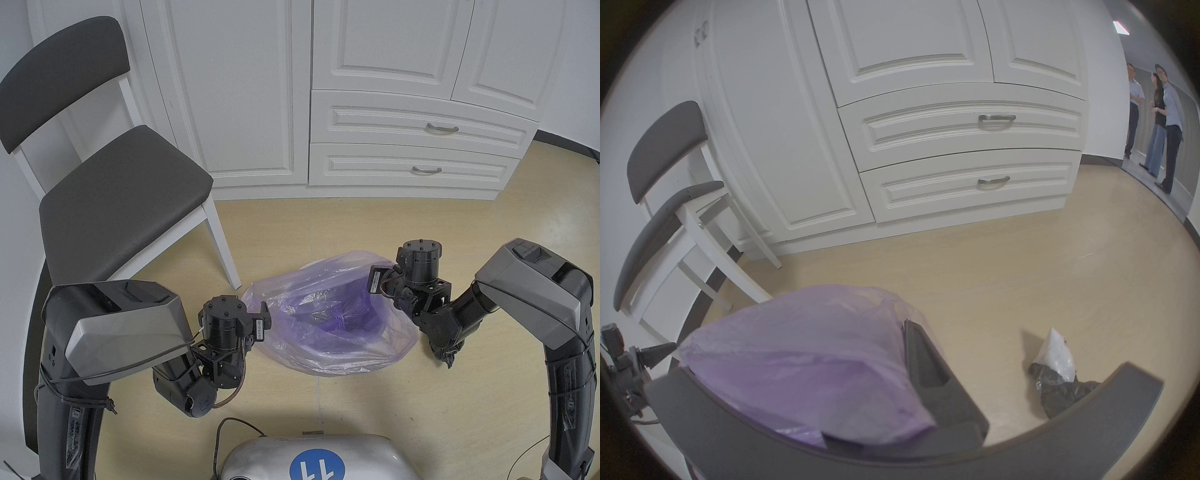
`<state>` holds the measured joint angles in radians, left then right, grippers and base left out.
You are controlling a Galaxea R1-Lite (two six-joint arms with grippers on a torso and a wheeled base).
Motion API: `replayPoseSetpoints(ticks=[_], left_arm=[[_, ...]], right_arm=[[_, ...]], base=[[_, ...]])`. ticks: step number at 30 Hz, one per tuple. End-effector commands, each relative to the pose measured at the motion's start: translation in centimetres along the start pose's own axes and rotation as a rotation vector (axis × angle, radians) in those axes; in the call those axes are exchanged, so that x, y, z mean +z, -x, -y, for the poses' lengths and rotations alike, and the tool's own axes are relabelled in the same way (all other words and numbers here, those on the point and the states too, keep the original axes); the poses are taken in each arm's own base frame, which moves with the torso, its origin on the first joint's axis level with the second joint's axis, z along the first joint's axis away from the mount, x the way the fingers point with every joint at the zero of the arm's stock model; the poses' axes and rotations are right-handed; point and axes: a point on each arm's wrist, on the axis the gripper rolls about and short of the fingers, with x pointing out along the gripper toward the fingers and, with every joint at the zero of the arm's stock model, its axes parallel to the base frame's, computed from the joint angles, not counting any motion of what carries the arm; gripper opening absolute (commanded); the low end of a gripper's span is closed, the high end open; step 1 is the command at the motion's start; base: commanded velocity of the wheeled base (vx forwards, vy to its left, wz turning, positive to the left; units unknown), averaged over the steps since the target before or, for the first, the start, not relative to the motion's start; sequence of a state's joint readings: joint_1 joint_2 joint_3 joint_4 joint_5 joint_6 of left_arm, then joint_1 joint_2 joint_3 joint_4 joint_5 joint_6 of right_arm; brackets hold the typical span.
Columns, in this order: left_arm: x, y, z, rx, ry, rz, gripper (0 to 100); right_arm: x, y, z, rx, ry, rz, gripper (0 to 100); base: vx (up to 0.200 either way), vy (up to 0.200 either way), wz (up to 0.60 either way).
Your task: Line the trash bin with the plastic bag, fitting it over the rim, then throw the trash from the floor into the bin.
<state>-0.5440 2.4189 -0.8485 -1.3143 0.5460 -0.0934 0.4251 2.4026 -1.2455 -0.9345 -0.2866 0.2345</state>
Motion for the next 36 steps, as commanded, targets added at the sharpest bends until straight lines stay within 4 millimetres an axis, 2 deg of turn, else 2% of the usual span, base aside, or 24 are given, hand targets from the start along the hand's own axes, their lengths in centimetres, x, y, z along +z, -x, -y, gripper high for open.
replayPoseSetpoints(ticks=[1, 13, 20, 21, 24, 27, 28, 29, 30, 33, 34, 36], left_arm=[[-0.8, -1.0, 0.0, 0.014, 0.008, 0.004, 100], [0.2, -3.2, -0.2, 0.085, 0.071, 0.077, 100], [0.1, -3.1, -0.1, 0.093, 0.071, 0.076, 100], [0.0, -3.0, -0.2, 0.093, 0.069, 0.072, 100], [-0.3, -2.5, -0.3, 0.092, 0.049, 0.051, 100], [-0.1, -1.7, -0.3, 0.084, 0.035, 0.04, 100], [-0.1, -1.7, -0.3, 0.084, 0.035, 0.04, 100], [0.2, -1.3, -0.3, 0.078, 0.033, 0.04, 100], [0.2, -1.2, -0.3, 0.077, 0.032, 0.039, 100], [0.0, -0.7, -0.5, 0.07, -0.002, 0.019, 100], [0.0, -0.7, -0.5, 0.07, -0.003, 0.019, 100], [-0.2, -0.6, -0.5, 0.07, -0.011, 0.014, 100]], right_arm=[[-1.0, -1.3, 1.1, -0.021, 0.003, 0.005, 0], [-2.2, -3.7, 0.4, 0.014, -0.06, 0.126, 0], [-1.6, -3.5, 0.3, 0.02, -0.067, 0.151, 0], [-1.4, -3.4, 0.3, 0.021, -0.068, 0.153, 100], [-0.8, -2.5, 0.2, 0.03, -0.065, 0.145, 100], [1.3, 0.0, 0.0, 0.048, -0.056, 0.132, 100], [1.3, 0.0, 0.0, 0.048, -0.056, 0.132, 100], [2.6, 1.6, 0.1, 0.072, -0.049, 0.13, 100], [2.8, 1.8, 0.1, 0.073, -0.049, 0.128, 100], [4.8, 4.1, 1.4, 0.041, 0.021, 0.093, 100], [4.9, 4.2, 1.5, 0.039, 0.026, 0.092, 100], [5.6, 5.7, 3.2, 0.035, 0.076, 0.034, 100]], base=[[0.0, 0.0, 0.0], [0.0, 0.0, 0.0], [0.0, 0.0, 0.0], [0.0, 0.0, 0.0], [0.0, 0.0, 0.0], [0.0, 0.0, 0.0], [0.0, 0.0, 0.0], [0.0, 0.0, 0.0], [0.0, 0.0, 0.0], [0.0, 0.0, 0.0], [0.0, 0.0, 0.0], [0.0, 0.0, 0.0]])
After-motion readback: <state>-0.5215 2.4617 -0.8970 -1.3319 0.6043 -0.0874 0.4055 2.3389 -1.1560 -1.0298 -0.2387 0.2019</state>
